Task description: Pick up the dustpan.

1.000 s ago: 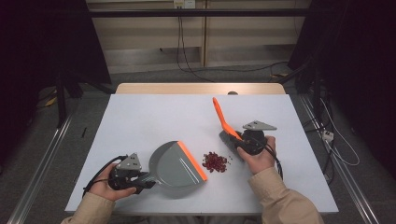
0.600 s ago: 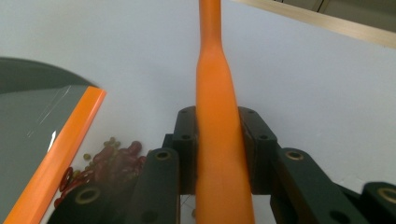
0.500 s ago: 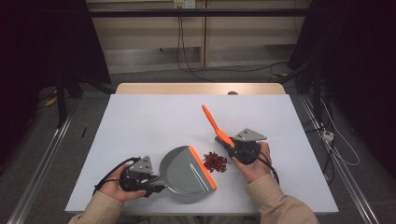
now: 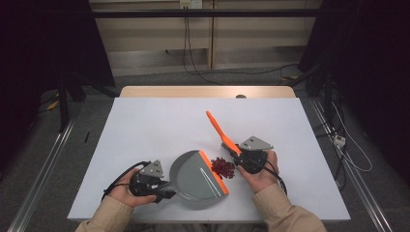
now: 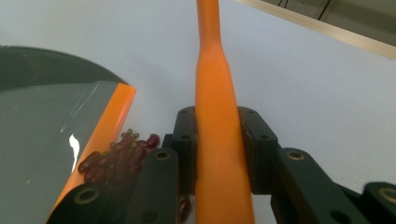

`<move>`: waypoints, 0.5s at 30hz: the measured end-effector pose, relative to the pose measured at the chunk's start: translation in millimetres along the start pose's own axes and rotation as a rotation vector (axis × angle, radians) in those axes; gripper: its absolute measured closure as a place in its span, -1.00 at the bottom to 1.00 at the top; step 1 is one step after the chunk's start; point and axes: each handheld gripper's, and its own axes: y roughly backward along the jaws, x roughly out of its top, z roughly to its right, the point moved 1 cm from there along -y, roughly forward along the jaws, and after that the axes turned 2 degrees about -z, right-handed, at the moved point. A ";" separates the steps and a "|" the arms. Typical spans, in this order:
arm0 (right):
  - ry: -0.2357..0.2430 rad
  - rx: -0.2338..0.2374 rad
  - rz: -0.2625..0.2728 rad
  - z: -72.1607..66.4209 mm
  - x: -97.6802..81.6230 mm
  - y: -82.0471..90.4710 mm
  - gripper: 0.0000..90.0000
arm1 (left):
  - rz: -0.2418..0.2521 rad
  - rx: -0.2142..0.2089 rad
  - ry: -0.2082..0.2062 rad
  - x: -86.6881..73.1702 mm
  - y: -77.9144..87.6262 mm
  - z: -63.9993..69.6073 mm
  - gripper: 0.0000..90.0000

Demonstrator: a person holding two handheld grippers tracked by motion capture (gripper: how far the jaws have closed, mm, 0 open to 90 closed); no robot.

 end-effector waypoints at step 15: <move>0.028 -0.004 -0.205 8.3 27.7 -8.5 0.57 | 0.006 -0.009 0.021 -1.5 -2.6 -0.6 0.38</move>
